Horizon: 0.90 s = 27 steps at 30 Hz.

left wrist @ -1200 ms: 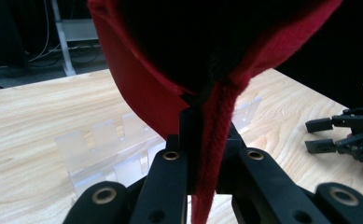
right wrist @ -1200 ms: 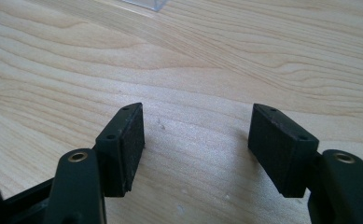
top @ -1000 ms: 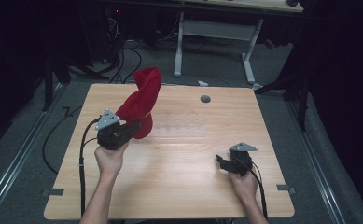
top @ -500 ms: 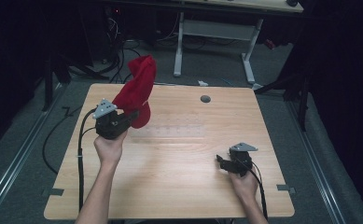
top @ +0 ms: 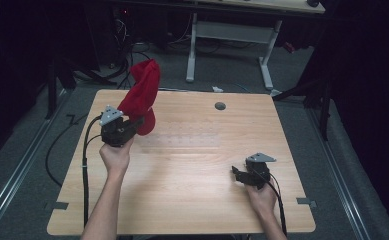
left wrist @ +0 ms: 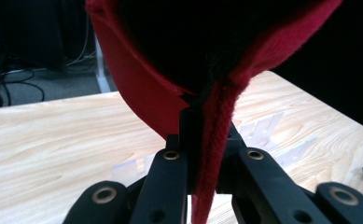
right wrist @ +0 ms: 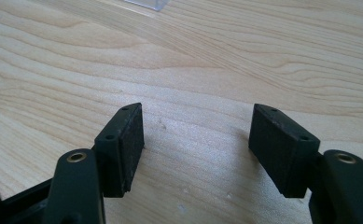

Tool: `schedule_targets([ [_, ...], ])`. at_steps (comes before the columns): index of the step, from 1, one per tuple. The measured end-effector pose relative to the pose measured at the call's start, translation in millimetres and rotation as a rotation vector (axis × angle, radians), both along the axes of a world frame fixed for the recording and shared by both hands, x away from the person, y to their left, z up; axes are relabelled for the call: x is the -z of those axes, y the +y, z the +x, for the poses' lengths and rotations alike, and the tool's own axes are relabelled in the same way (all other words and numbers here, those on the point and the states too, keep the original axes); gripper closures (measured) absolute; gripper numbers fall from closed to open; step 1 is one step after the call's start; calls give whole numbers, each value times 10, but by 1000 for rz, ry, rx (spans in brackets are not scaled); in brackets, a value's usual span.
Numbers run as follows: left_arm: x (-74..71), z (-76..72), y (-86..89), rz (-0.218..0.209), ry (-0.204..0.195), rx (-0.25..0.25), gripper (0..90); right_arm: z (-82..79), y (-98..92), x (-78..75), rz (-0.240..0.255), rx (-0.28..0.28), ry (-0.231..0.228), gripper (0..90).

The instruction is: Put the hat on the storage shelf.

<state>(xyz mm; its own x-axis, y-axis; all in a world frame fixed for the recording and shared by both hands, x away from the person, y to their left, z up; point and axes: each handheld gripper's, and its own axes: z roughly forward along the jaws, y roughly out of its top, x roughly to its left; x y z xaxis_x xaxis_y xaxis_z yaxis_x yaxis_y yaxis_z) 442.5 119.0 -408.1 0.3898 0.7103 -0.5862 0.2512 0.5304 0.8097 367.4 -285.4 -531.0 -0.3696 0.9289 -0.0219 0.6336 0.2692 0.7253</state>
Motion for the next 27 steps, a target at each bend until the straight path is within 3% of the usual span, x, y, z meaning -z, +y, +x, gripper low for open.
schedule_targets([
  [17, 233, 56, 21, 62, 8, -61, 855, -2, 2, 0, 1, -2, 1, 356],
  [27, 310, 61, -85, 119, -5, -72, 854, -2, 2, 0, 0, -4, 0, 355],
])
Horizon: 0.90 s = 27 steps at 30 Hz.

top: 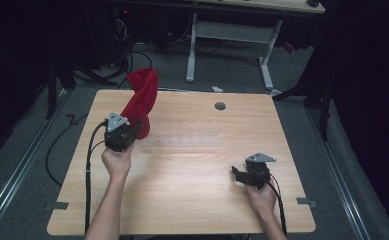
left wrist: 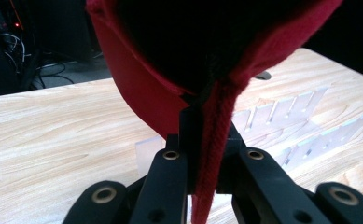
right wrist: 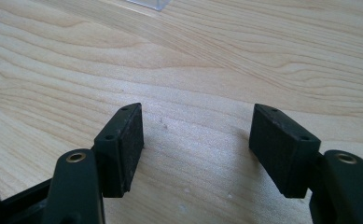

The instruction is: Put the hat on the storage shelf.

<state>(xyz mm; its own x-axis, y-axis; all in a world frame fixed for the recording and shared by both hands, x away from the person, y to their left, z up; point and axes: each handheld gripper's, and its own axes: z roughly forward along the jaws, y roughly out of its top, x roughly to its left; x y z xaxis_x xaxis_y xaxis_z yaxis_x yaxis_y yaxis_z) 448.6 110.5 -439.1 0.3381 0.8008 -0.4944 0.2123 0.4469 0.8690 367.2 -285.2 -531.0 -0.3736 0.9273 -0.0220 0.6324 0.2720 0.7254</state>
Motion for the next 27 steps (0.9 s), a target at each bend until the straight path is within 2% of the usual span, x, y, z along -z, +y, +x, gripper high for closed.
schedule_targets([
  [2, 31, 1, -32, 21, -2, -6, 854, 0, 0, 0, 0, 0, 0, 355],
  [7, 99, 10, -68, 20, -4, -15, 854, -1, 0, -1, 0, -1, 1, 355],
  [14, 197, 2, -41, -14, 1, -18, 853, -3, 2, -1, 0, -1, 2, 355],
  [17, 276, 0, -34, -22, 22, -14, 852, -3, 1, -1, 0, -1, 2, 355],
  [22, 330, -29, -2, -61, 24, -19, 849, -3, 2, 0, 1, -1, 1, 354],
  [27, 346, -50, 10, -60, 42, -13, 844, -3, 2, -1, 1, -1, 2, 354],
])
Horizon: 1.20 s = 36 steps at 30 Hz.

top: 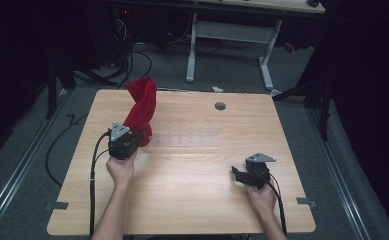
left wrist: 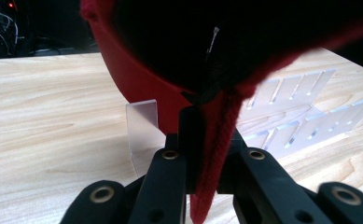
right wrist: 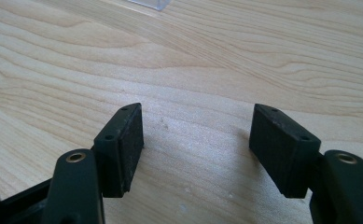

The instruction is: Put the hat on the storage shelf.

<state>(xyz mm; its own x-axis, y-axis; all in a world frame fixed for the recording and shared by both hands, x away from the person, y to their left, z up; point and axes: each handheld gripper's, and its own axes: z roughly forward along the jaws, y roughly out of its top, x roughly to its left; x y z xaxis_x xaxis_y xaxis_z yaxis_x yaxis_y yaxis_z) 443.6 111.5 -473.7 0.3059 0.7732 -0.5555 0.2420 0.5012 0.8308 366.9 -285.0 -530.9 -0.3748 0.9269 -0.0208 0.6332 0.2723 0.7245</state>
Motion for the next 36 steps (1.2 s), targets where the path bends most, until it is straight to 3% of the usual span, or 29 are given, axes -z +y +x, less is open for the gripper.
schedule_targets([
  [7, -12, -34, 3, -2, 28, 24, 779, 0, 0, 0, 0, 0, 0, 354],
  [14, -50, -74, 20, 9, 37, 20, 525, 0, 0, 0, 0, 1, 0, 354],
  [18, -70, -104, 31, 11, 52, 31, 431, 0, 1, 0, 0, 1, 0, 354],
  [32, -144, -278, 100, 89, 81, 38, 333, 1, 0, 0, 0, 0, -1, 354],
  [36, -168, -363, 150, 67, 69, 40, 334, 1, 0, 0, 0, 0, 0, 354],
])
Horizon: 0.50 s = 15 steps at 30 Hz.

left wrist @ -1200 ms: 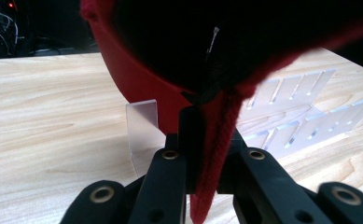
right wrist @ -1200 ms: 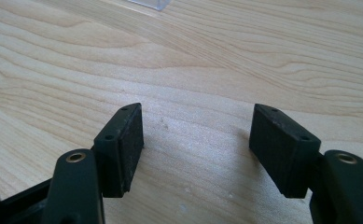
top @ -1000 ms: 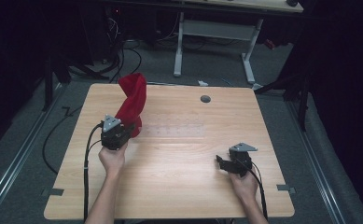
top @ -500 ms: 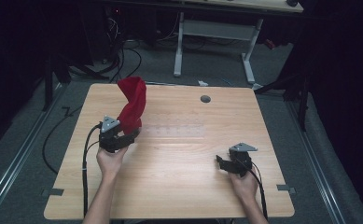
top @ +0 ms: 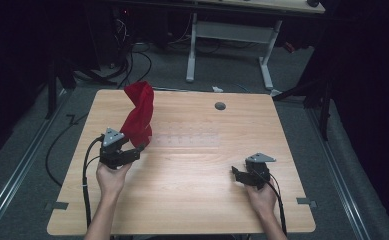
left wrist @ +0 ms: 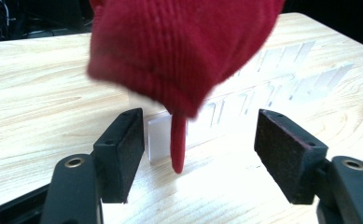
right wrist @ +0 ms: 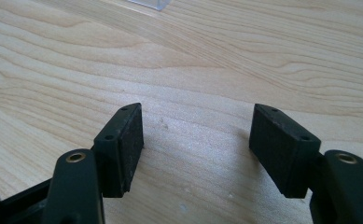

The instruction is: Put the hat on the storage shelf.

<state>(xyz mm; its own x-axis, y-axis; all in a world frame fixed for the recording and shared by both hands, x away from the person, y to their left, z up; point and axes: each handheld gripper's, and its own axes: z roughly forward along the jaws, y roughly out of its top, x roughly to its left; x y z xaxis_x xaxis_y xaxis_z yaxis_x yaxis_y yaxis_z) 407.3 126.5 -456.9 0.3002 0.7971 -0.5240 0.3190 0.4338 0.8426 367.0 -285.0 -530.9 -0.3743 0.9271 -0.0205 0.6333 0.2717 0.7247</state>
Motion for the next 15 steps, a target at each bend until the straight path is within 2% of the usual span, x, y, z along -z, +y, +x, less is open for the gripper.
schedule_targets([
  [6, 18, -116, 37, 11, 11, 7, 334, 0, 0, 0, 0, 0, 0, 354],
  [15, -4, -281, 66, -14, 24, 27, 331, 0, 1, 0, 1, 1, 0, 354],
])
